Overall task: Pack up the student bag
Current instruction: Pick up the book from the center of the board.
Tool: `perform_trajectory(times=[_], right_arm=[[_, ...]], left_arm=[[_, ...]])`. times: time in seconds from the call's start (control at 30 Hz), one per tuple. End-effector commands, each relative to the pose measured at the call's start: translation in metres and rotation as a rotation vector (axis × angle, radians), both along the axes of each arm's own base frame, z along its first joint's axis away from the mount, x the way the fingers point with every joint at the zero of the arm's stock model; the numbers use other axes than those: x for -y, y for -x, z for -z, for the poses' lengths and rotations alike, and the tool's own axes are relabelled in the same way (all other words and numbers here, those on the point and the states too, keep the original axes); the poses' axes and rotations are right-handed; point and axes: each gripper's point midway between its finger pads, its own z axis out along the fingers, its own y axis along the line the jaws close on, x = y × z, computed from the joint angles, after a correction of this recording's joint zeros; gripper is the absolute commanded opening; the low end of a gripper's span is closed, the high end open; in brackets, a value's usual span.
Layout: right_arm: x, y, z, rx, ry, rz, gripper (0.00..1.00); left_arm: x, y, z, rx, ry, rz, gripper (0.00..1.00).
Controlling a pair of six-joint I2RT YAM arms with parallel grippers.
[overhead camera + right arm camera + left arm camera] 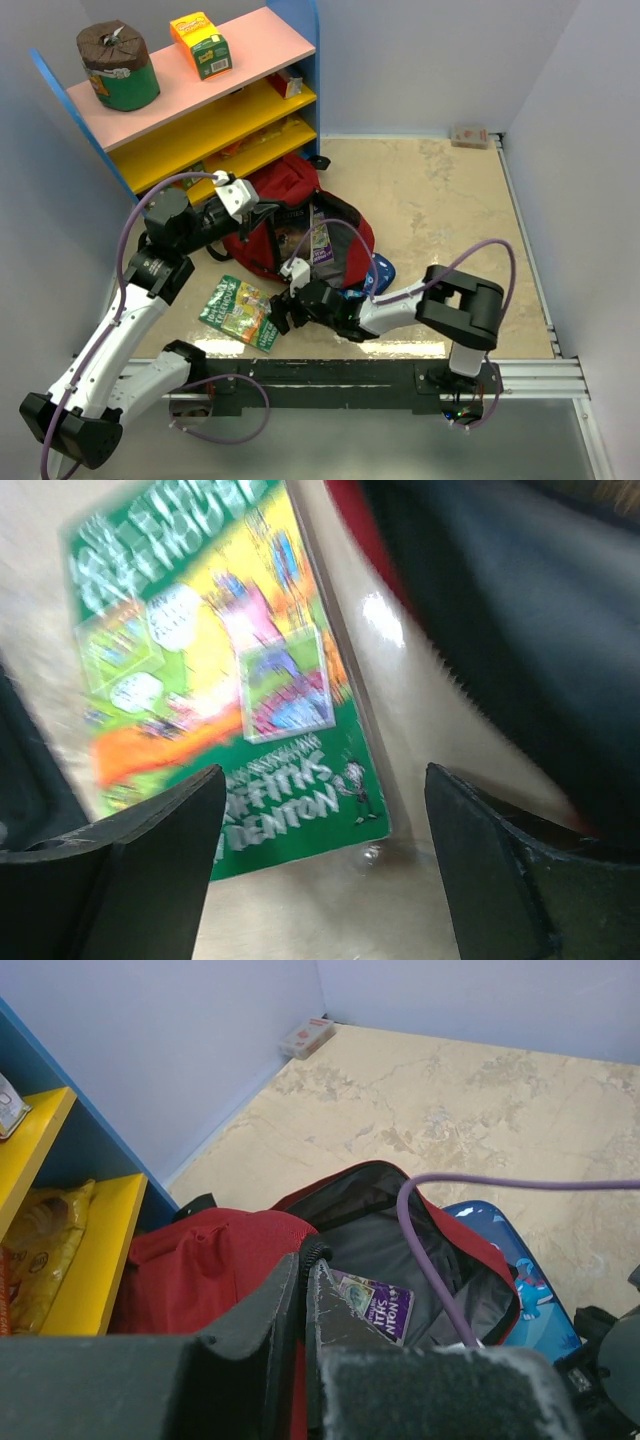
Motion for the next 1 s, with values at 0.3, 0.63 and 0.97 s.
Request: perform_trajectory(times=[0.3,0.63,0.97], right_arm=[[0.01,0.003,0.037,-0.024,0.035,0.033,0.13],[0.033,0.022,0.017,0.052,0.105,0.045,0.0],[0.052,0.027,-0.186,0.241,-0.185,0.095,0.0]], left_arm=[[0.0,0.005,-0.038,0.117,0.052,0.029,0.09],[-0.002,0.005,-0.041,0.128,0.041,0.021,0.09],[-0.007,0.003,-0.037,0.137,0.034,-0.002,0.1]])
